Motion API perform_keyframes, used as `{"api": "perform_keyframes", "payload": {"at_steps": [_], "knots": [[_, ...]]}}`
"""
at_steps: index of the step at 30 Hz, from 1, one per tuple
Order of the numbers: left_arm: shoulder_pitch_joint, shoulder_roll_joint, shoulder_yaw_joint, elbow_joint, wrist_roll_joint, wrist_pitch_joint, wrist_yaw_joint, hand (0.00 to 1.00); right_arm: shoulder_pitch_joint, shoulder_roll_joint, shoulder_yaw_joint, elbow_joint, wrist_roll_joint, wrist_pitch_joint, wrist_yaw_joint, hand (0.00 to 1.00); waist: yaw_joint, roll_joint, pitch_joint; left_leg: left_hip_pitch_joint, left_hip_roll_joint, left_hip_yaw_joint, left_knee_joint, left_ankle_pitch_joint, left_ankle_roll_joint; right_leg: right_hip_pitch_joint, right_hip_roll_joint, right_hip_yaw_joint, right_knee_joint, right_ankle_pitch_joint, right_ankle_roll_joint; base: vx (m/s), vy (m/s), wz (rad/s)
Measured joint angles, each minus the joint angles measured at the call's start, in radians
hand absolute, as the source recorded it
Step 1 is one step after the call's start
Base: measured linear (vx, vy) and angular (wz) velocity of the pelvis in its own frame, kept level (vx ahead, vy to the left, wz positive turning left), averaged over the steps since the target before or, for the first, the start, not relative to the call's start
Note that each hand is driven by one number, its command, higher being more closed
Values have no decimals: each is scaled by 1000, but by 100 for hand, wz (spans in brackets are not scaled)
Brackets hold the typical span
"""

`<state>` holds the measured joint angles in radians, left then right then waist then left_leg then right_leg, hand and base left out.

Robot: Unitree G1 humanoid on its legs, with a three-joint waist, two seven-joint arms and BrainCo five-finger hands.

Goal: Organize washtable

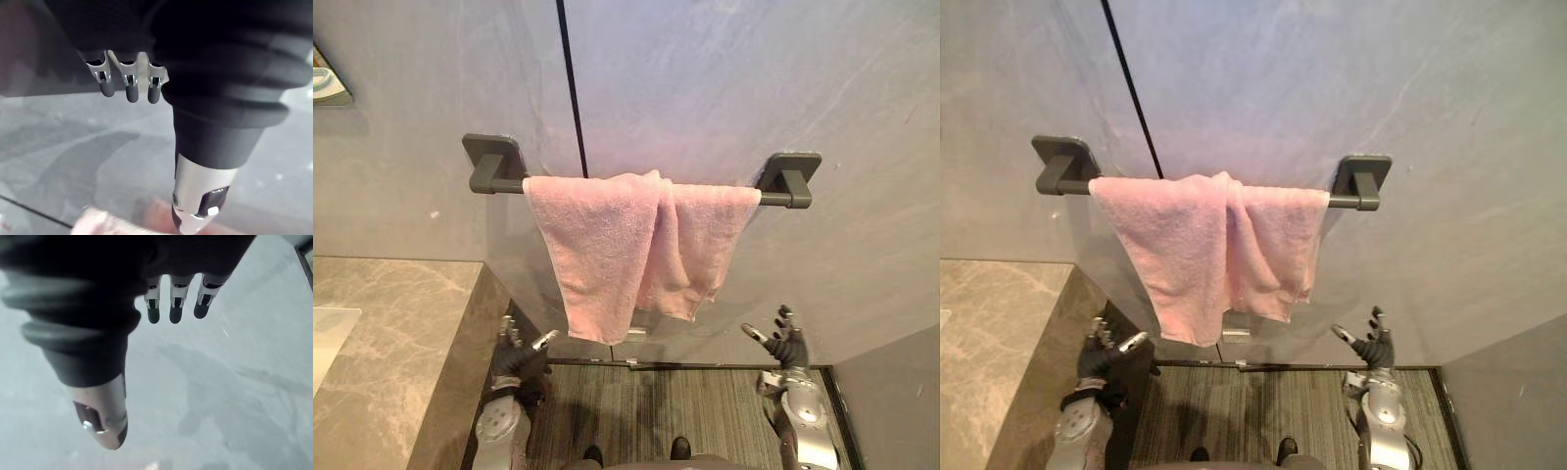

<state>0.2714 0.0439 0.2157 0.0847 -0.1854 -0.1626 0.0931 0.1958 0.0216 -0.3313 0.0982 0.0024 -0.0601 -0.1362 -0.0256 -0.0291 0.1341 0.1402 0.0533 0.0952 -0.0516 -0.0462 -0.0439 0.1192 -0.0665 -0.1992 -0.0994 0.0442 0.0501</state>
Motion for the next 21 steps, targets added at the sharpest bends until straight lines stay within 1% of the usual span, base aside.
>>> {"api": "perform_keyframes", "payload": {"at_steps": [3, 6, 8, 9, 11, 13, 14, 16, 17, 19, 20, 21], "knots": [[20, -4, 32, -107, 0, -1, 15, 0, 10, 8, -71, -97, 1, 0, -29, 0, -4, 2, 1, 5, 1, 7, 0, -2, 0, 1, 1, 7, 0, 0, 0, -17, -3, -7], [25, -26, 33, -227, -2, -6, 21, 0, 9, 16, -114, -217, -5, -1, -50, 0, -11, 5, 3, 11, 1, 11, 0, -5, 1, 6, 0, 9, 0, -1, 1, -14, -3, -3], [24, -49, 29, -325, -6, -25, 21, 0, 6, 24, -135, -321, -11, -5, -76, 0, -14, 7, 4, 15, 1, 12, 13, -16, 1, 15, -2, 10, 0, -3, 3, -11, 5, -4], [23, -53, 28, -386, -20, -44, 21, 0, 0, 30, -147, -381, -11, -15, -90, 0, -15, 9, 5, 14, 1, 19, 27, -26, 2, 18, -2, 17, 0, -3, 4, -20, 10, -9], [20, -53, 26, -458, -27, -56, 22, 0, -5, 30, -148, -448, -11, -24, -107, 0, -19, 12, 6, 13, 1, 21, 32, -30, 3, 18, -3, 20, 0, -3, 4, -12, 5, -7], [11, -52, 12, -553, -41, -85, 22, 0, -25, 30, -142, -527, -3, -62, -120, 0, -21, 14, 6, 14, -1, 23, 32, -30, 3, 18, -4, 21, 0, -4, 4, 0, 0, 0], [9, -50, 7, -580, -41, -92, 21, 0, -39, 30, -139, -551, -2, -72, -121, 0, -21, 14, 6, 14, -1, 23, 32, -30, 3, 18, -4, 22, 0, -4, 4, 0, 0, 0], [-7, -29, -29, -648, -80, -119, 10, 0, -91, 27, -111, -633, 31, -122, -102, 0, -20, 14, 5, 15, -1, 24, 33, -30, 3, 19, -3, 23, 0, -3, 4, 0, 0, 0], [-15, -22, -40, -661, -97, -121, 0, 0, -104, 24, -94, -651, 39, -135, -94, 0, -20, 14, 5, 16, -1, 24, 33, -30, 3, 20, -3, 23, 0, -3, 4, -31, -10, -1], [-30, 5, -86, -710, -163, -128, -35, 0, -153, -1, -9, -695, 109, -181, -30, 0, -19, 14, 5, 26, -1, 27, 33, -30, 4, 28, -3, 27, 0, -3, 4, -31, -9, -4], [-28, 8, -88, -706, -178, -128, -38, 0, -162, -9, 12, -700, 121, -189, -17, 0, -19, 14, 5, 30, -1, 28, 33, -31, 4, 31, -3, 29, 0, -4, 4, -36, -7, -6], [-27, 14, -99, -706, -203, -127, -49, 0, -176, -21, 58, -708, 158, -207, 26, 0, -13, 12, 4, 33, -1, 31, 33, -33, 4, 33, -2, 31, 0, -4, 4, -34, -5, -4]]}}
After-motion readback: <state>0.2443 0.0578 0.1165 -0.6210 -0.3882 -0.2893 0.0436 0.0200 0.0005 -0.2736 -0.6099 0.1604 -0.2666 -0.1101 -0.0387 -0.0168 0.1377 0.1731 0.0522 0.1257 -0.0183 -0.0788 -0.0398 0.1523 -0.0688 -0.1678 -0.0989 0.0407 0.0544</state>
